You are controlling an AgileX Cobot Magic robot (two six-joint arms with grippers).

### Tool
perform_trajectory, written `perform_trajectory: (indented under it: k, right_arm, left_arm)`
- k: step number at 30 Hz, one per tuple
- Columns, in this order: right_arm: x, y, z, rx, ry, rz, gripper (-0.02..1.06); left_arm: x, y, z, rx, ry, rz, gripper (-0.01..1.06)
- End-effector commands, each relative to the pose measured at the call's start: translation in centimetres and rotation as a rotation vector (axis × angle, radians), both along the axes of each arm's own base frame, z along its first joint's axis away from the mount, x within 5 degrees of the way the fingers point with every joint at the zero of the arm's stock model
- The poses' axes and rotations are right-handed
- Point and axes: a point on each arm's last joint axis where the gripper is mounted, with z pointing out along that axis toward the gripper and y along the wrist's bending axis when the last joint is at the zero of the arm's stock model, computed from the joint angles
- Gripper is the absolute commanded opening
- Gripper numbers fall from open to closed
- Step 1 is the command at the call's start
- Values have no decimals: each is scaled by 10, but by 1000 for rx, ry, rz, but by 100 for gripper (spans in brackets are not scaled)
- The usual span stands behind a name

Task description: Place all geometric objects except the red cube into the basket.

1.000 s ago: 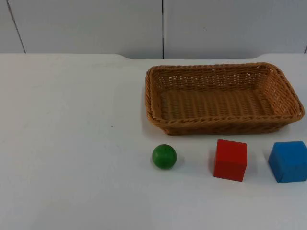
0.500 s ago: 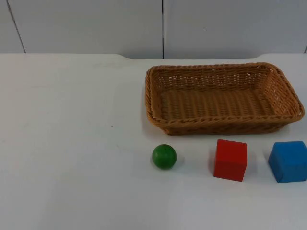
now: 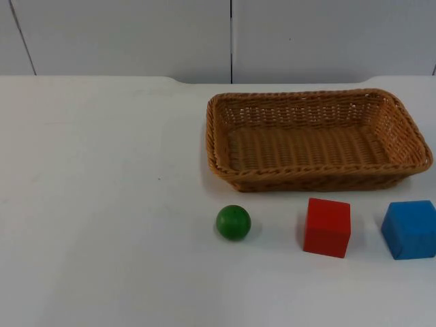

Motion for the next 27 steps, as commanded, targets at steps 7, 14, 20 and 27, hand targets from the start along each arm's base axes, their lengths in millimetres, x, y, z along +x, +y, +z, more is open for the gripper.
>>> perform_trajectory:
  k: [7,14,20,27]
  right_arm:
    - [5,-1,0,-2,-12,-2,105]
    - [6,0,1,3,-23,-2,105]
    - [6,0,1,4,-29,-2,105]
    - [7,0,1,4,-34,-2,105]
  left_arm:
    - [14,0,-5,-30,45,9,105]
    - [50,-9,-24,-134,140,-62,105]
    - [86,-19,-53,-165,230,-115,98]
    - [113,-51,-88,-149,299,-198,98]
